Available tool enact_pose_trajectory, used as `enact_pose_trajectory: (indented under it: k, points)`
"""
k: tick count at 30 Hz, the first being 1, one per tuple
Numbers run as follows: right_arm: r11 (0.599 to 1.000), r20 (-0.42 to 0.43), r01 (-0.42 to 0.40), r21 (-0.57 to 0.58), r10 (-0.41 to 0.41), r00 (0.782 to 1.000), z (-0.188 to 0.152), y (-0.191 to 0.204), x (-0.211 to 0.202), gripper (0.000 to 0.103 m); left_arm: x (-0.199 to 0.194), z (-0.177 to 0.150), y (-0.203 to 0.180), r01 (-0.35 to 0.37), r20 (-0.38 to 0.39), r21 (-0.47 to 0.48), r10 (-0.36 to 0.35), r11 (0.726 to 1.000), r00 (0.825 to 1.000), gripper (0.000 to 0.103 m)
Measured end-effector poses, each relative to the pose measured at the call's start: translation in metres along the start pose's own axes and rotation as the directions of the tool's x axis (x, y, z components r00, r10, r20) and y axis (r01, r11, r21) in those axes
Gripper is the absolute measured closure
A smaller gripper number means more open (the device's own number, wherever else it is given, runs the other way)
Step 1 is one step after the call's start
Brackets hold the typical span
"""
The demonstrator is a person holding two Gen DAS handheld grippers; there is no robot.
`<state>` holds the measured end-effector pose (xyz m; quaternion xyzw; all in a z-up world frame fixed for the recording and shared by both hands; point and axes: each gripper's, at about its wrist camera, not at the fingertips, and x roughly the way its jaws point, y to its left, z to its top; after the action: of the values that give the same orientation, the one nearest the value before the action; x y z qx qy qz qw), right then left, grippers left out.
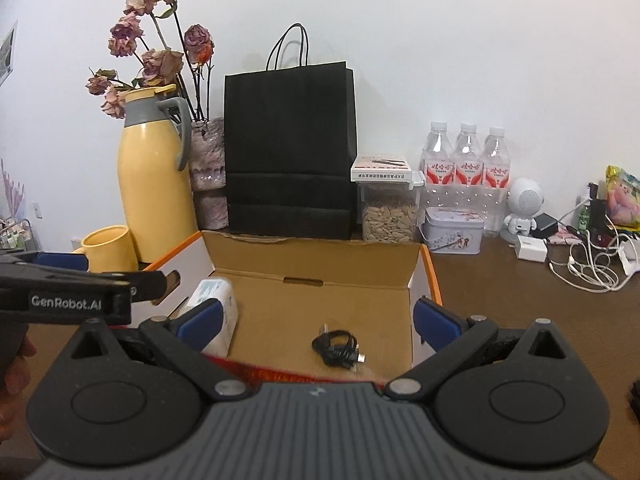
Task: Organize objects
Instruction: 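Withdraw both open tools from the box back over the table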
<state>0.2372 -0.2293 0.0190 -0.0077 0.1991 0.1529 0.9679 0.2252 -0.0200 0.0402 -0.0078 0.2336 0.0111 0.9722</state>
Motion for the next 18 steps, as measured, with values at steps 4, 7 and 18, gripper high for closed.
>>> enact_pose_trajectory:
  k: [4,7,18]
  points:
    - [1.000,-0.008,0.001,0.002,-0.001,1.000,-0.012,0.003,-0.018,0.000,-0.023,-0.013,0.004,0.007,0.001,-0.003,-0.007,1.000,1.000,0.003]
    - [1.000,-0.019,0.001,0.002,-0.001,1.000,-0.021,0.005,-0.032,0.000,-0.037,-0.023,0.007,0.006,-0.008,-0.005,-0.006,1.000,1.000,0.003]
    - [1.000,-0.058,0.011,-0.003,-0.011,0.998,-0.058,0.007,-0.078,0.000,-0.075,-0.062,0.012,-0.002,-0.062,0.013,0.003,1.000,0.998,0.003]
